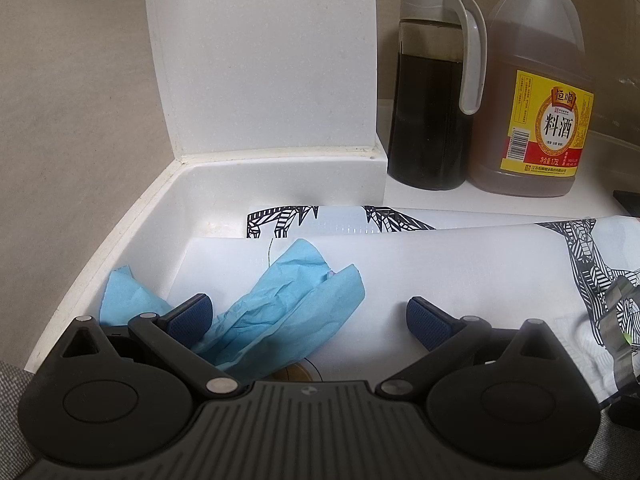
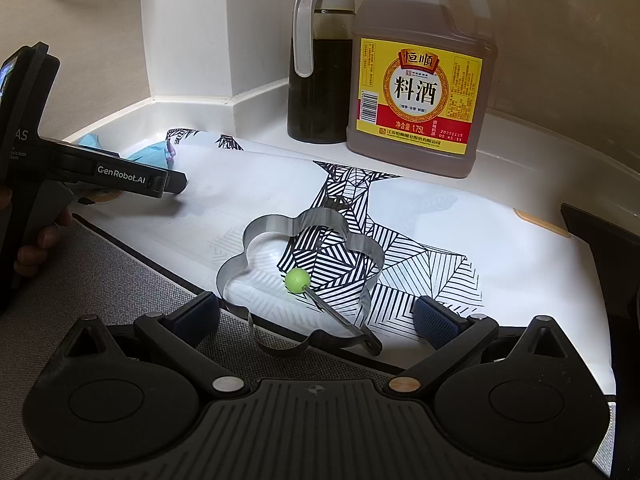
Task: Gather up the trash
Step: 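Position the left tool over the blue glove while the right tool aligns over the flower egg ring, then close the left tool on the blue glove while the right tool grasps the metal egg ring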
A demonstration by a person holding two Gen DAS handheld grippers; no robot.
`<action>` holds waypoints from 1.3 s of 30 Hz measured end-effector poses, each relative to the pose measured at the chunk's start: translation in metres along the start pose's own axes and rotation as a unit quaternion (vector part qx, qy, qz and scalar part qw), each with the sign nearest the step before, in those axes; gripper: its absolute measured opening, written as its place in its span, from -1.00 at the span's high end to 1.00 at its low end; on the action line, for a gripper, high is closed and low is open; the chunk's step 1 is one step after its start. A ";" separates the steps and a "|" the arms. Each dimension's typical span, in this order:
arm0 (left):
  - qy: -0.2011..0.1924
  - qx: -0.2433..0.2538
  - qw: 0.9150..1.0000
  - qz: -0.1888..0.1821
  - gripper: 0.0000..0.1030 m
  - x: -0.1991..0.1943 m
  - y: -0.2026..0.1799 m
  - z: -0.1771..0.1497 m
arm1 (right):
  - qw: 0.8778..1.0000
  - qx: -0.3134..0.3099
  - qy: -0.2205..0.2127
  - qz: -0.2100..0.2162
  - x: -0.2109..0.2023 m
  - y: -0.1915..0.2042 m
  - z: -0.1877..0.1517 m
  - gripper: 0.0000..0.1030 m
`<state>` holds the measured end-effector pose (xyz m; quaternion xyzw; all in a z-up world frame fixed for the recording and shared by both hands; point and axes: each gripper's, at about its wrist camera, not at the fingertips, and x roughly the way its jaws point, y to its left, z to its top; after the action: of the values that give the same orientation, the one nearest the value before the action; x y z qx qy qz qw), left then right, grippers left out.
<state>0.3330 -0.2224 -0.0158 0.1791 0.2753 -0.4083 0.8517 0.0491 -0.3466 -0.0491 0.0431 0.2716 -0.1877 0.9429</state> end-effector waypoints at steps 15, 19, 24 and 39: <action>0.000 0.000 1.000 0.000 -1.00 0.000 0.000 0.000 | 1.000 -0.001 -0.001 -0.001 0.000 0.000 -0.001 -1.00; 0.001 -0.002 1.000 -0.001 -1.00 0.000 0.000 0.000 | 1.000 -0.001 -0.001 -0.001 -0.001 0.001 -0.001 -1.00; 0.002 -0.005 1.000 -0.003 -1.00 0.001 0.000 0.000 | 1.000 -0.002 -0.001 -0.001 -0.001 0.001 -0.001 -1.00; 0.003 -0.005 1.000 -0.003 -1.00 0.001 0.001 0.000 | 1.000 0.001 -0.001 -0.003 -0.001 0.001 -0.001 -1.00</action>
<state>0.3342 -0.2222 -0.0158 0.1748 0.2803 -0.4091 0.8506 0.0481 -0.3451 -0.0496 0.0429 0.2708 -0.1905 0.9426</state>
